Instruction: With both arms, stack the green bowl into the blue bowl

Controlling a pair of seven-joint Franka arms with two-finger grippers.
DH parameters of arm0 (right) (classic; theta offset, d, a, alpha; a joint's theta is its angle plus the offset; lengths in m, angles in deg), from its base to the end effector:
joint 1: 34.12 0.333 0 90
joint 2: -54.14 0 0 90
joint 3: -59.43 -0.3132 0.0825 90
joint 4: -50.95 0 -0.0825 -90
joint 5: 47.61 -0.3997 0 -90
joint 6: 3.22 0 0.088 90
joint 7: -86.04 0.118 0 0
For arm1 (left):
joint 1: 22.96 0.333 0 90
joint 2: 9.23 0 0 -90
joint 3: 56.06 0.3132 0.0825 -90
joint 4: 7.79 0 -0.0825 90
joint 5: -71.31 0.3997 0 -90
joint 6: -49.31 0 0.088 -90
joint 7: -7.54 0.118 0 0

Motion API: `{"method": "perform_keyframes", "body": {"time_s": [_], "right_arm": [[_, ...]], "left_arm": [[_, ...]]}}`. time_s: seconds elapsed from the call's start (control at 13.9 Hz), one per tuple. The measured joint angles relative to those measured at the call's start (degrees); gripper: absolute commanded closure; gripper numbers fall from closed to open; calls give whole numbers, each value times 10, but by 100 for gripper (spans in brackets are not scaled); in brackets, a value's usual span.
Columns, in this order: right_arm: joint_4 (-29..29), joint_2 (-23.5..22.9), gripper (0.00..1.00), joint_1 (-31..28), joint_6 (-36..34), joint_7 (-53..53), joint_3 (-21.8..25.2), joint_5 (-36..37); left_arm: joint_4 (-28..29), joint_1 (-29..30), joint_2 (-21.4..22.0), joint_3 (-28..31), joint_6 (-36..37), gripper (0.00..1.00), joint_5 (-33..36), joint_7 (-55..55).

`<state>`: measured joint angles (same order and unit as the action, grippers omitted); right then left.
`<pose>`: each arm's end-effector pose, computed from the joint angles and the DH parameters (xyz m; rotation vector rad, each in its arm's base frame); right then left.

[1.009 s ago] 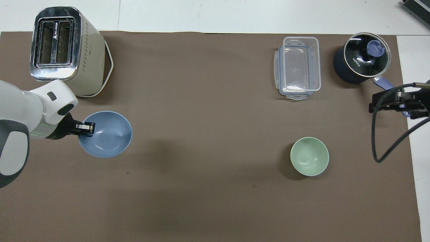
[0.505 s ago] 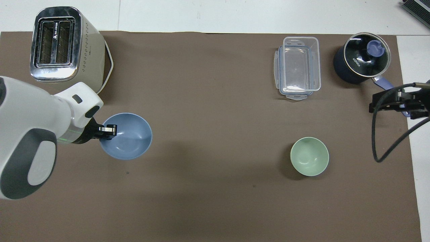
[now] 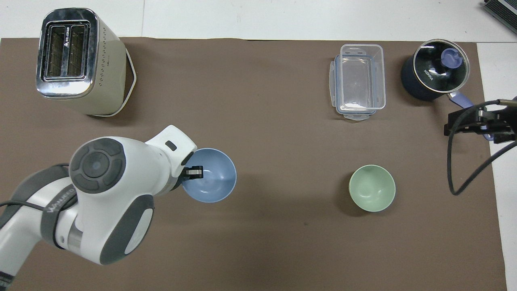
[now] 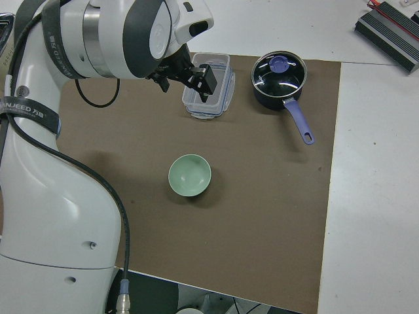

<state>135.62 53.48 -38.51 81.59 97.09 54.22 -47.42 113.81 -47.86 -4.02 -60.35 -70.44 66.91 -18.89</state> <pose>0.5646 0.0073 0.6412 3.1258 -0.2803 -0.0137 0.4718 -0.2694 0.4360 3.0601 -0.0182 0.0357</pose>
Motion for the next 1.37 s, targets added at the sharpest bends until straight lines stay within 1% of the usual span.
{"method": "perform_keyframes", "body": {"time_s": [0.29,0.5,0.65,1.01,1.08,1.15,1.23,1.37], "right_arm": [[0,0,0,-1,0,0,0,0],[0,0,0,-1,0,0,0,0],[0,0,0,-1,0,0,0,0],[0,1,0,-1,0,0,0,0],[0,1,0,-1,0,0,0,0],[0,1,0,-1,0,0,0,0],[0,1,0,-1,0,0,0,0],[0,1,0,-1,0,0,0,0]], "left_arm": [[62,-49,-21,0,-105,100,0,-38],[103,-80,-37,0,-166,100,0,-47],[121,-102,-48,0,-202,100,0,-65],[150,-140,-53,-1,-248,100,0,-95],[156,-140,-53,-1,-253,89,0,-96],[161,-140,-53,0,-256,9,0,-96],[164,-140,-54,1,-258,0,0,-96],[166,-140,-55,3,-258,0,0,-96]]}}
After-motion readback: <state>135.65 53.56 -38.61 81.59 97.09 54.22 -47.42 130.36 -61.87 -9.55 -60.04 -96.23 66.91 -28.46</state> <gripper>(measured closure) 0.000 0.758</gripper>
